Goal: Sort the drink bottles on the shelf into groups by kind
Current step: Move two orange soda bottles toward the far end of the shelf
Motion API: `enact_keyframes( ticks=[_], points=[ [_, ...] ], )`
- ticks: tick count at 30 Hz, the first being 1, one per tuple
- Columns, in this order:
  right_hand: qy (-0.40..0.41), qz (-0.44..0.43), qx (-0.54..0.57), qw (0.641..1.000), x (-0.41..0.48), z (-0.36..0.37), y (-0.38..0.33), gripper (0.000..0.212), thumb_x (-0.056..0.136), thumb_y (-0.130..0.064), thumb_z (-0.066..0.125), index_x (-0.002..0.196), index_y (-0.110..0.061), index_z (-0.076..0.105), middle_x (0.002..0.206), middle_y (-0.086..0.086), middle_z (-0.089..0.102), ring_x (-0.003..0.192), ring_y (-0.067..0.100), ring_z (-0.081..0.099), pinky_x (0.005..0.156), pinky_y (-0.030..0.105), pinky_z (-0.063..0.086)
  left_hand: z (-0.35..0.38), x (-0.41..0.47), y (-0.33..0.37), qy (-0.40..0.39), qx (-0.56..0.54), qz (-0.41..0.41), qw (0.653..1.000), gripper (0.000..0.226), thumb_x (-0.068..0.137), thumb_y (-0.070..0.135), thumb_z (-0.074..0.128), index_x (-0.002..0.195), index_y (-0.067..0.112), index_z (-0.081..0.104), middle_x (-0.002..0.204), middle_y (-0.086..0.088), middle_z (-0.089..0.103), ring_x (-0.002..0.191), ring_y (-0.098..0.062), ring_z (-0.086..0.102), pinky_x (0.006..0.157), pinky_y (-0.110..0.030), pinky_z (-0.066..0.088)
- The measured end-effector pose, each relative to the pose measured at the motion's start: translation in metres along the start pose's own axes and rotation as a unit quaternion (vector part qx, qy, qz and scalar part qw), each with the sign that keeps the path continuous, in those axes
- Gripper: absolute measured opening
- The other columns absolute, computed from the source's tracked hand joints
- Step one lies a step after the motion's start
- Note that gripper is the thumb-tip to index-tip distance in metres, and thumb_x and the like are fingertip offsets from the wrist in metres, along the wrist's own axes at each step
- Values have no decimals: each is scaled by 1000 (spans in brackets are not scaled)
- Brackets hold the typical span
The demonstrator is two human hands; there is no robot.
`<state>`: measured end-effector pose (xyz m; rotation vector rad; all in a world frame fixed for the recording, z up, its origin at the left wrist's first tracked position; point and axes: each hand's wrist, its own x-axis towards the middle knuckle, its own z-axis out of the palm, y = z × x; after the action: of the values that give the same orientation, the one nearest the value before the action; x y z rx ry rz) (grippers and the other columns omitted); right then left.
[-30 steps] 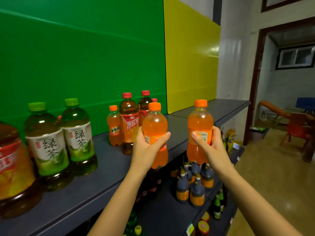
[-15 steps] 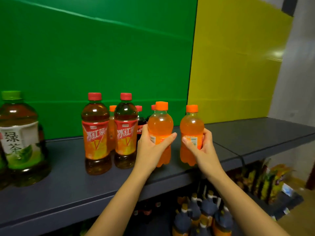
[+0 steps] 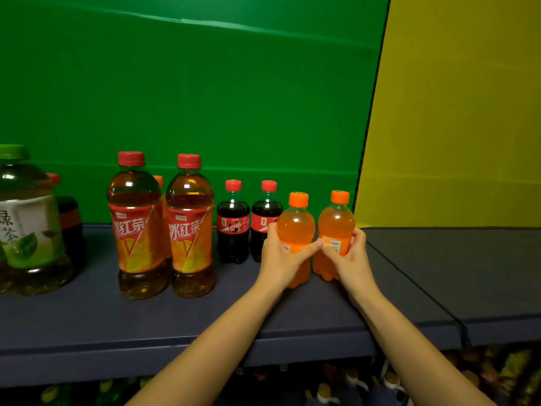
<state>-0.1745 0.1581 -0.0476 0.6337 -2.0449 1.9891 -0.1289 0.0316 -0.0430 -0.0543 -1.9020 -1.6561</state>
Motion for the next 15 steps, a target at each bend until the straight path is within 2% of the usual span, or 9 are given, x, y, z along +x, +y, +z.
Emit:
enact_keyframes(
  ticks=[3,5,8,10,12,14,15],
  points=[
    [-7,7,6,1000,8,1,4,63,81,-10,66,130,-12,26,118,6,51,98,13,55,83,25,45,1,8,-4,3,24,-8,1000,62,67,25,82,114,15,44,103,2,58,99,-15,58,83,-22,47],
    [-11,7,1,1000,11,2,6,65,83,-9,65,132,-11,24,116,3,49,96,9,54,80,22,44,2,11,-7,2,43,-12,999,68,60,36,82,113,19,42,109,-2,58,103,-17,57,88,-28,48],
    [-6,10,-32,999,11,3,9,70,83,-11,65,137,-10,20,118,4,49,106,17,52,84,29,41,4,10,-8,8,84,-23,996,72,54,47,75,113,22,40,115,-5,56,108,-19,54,94,-36,46],
    [4,10,-56,998,9,1,8,79,79,-11,70,140,-10,18,128,9,47,115,21,50,92,33,42,2,7,-6,9,104,-35,994,79,51,50,75,115,20,40,117,-6,54,111,-20,53,95,-38,46],
    [35,-4,-97,995,5,-2,4,91,73,-15,76,142,-10,17,143,11,37,129,23,39,105,39,36,-3,2,-1,-3,120,-44,992,89,46,57,76,118,20,40,120,-4,53,114,-20,51,97,-40,45],
    [76,-41,-134,987,-4,-4,-8,90,71,-16,78,142,-11,22,146,10,32,134,22,32,108,34,30,-14,-8,8,-18,138,-37,990,85,53,52,79,122,20,40,124,0,51,115,-16,48,99,-33,43],
    [93,-69,-142,983,-10,-4,-15,83,73,-15,77,140,-12,28,143,8,35,133,21,33,104,29,30,-22,-16,14,-14,155,-21,988,73,62,41,80,121,18,43,122,1,51,111,-13,48,96,-27,42]
  ],
)
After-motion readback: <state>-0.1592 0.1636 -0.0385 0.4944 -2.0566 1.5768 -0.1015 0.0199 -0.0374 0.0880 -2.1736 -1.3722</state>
